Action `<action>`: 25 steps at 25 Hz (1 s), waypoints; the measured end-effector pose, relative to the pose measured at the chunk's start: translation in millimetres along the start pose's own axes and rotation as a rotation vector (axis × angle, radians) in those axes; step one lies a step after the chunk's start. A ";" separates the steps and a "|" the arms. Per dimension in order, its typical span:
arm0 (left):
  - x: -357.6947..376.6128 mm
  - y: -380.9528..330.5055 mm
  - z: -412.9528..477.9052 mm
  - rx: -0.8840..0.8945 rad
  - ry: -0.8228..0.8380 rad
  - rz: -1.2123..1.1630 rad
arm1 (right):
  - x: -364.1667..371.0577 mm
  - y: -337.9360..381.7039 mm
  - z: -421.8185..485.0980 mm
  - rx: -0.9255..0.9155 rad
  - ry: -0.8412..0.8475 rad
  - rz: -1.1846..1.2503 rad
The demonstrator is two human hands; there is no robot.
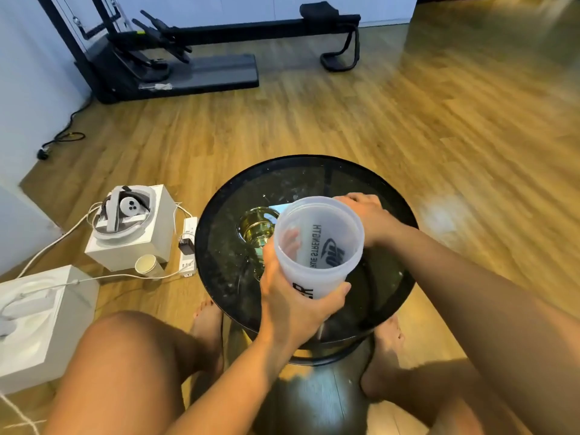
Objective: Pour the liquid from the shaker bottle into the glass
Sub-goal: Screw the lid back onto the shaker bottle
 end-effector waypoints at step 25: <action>27.6 -4.8 32.5 -0.171 0.112 0.003 | -74.8 25.1 -144.2 -0.220 -0.585 1.155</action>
Point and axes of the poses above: each hand's wrist, its own z-axis towards the middle knuckle, its own x-axis out of the palm, y = z × x, the point moved 9 cm from there along z, towards the middle knuckle, and after that the axes turned 12 degrees about y, right-handed, at the moved point
